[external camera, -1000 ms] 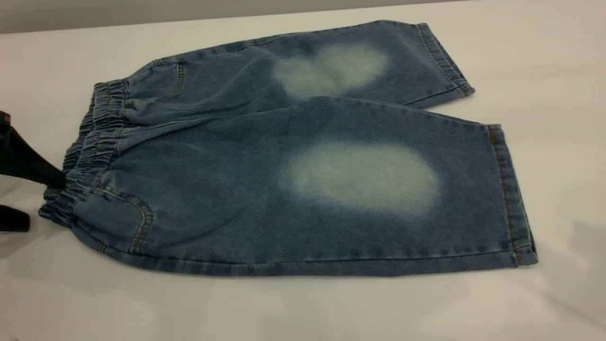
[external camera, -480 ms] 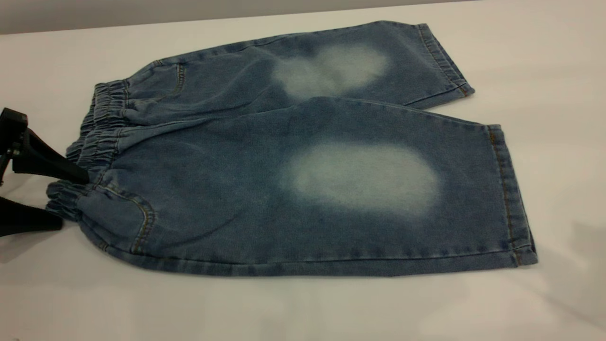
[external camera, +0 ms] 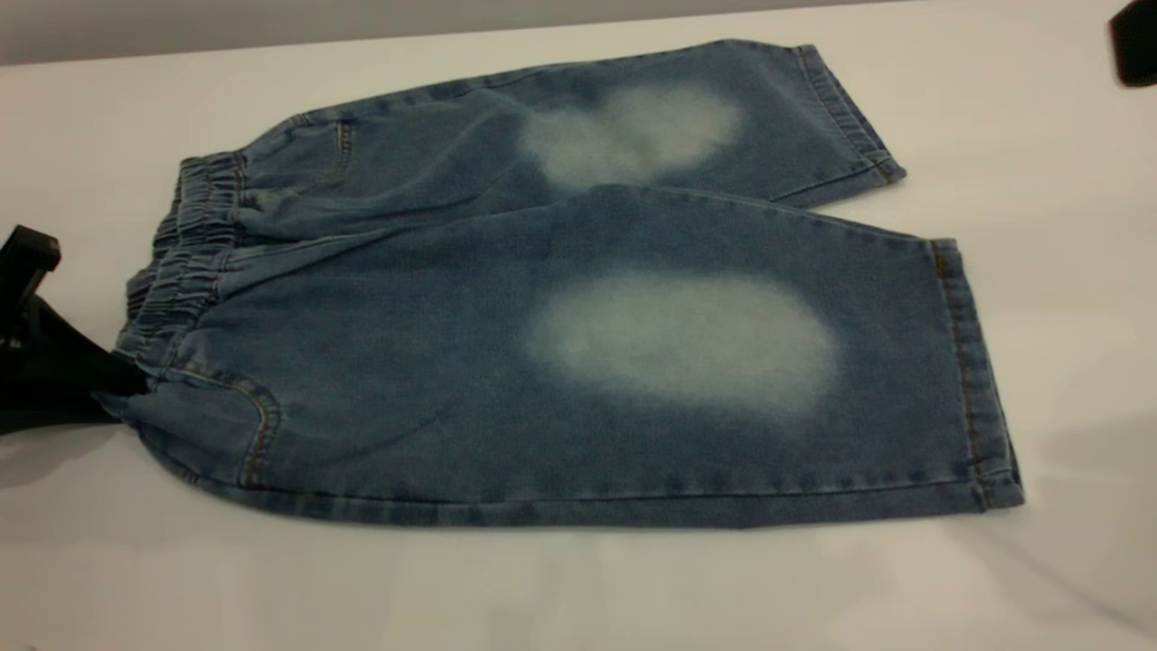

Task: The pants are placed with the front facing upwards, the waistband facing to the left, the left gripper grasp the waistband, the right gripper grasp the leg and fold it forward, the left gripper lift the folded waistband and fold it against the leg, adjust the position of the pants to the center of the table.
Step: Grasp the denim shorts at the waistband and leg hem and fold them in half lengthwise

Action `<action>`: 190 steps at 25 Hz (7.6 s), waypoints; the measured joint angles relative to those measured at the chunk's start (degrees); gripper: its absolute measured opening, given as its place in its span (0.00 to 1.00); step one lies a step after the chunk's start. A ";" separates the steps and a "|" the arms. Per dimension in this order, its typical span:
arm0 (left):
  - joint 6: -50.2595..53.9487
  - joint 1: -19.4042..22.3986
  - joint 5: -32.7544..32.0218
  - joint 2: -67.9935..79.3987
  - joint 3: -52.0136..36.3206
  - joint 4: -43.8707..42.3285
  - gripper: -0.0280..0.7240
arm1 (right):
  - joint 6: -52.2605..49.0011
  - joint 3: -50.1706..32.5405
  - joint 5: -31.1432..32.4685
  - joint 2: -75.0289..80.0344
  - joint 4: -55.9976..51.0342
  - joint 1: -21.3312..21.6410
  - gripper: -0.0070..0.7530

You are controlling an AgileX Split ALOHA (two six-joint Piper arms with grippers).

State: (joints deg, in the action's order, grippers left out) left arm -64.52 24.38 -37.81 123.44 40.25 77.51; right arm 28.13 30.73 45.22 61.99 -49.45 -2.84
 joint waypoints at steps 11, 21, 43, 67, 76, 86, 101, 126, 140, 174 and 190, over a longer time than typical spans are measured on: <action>-1.12 -0.58 -6.76 -0.06 0.00 3.77 0.19 | -1.42 -1.32 -2.48 21.84 -0.78 0.00 0.64; -1.12 -0.58 -9.77 -0.22 0.54 4.83 0.19 | 8.76 -1.67 -8.75 40.80 -10.28 0.00 0.63; -1.17 -0.58 -10.09 -4.38 0.54 2.99 0.19 | 29.72 0.82 -13.35 52.97 -27.80 0.00 0.62; -1.17 -0.58 -9.92 -4.38 0.54 3.39 0.19 | 26.23 1.12 -10.45 52.92 -22.11 0.00 0.62; -1.17 -0.58 -9.66 -4.38 0.54 3.39 0.19 | 27.95 3.27 -6.63 58.32 -23.60 0.00 0.61; -1.17 -0.58 -9.58 -4.38 0.54 3.39 0.19 | 40.25 4.02 -10.83 57.99 -33.62 -0.05 0.56; -1.17 -0.58 -9.73 -4.38 0.54 3.28 0.19 | 43.51 4.04 -8.00 55.48 -34.77 0.00 0.37; 18.89 -0.58 -11.98 -19.70 -1.08 -19.91 0.19 | 24.42 4.04 -3.49 35.69 -14.38 0.00 0.02; 24.85 -0.58 -10.31 -27.67 -7.14 -26.78 0.19 | 6.89 3.99 -5.34 26.26 3.55 0.00 0.03; 24.74 -0.58 -9.55 -27.58 -7.08 -26.00 0.19 | 21.78 3.99 -11.57 54.22 -11.36 -0.06 0.56; 24.40 -0.58 -9.98 -27.58 -7.08 -25.08 0.19 | 32.80 6.32 -5.38 56.97 -20.85 -0.06 0.53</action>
State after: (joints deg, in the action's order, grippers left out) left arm -40.12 23.80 -47.80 95.86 33.17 52.43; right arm 60.94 37.05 39.84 118.97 -70.31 -2.89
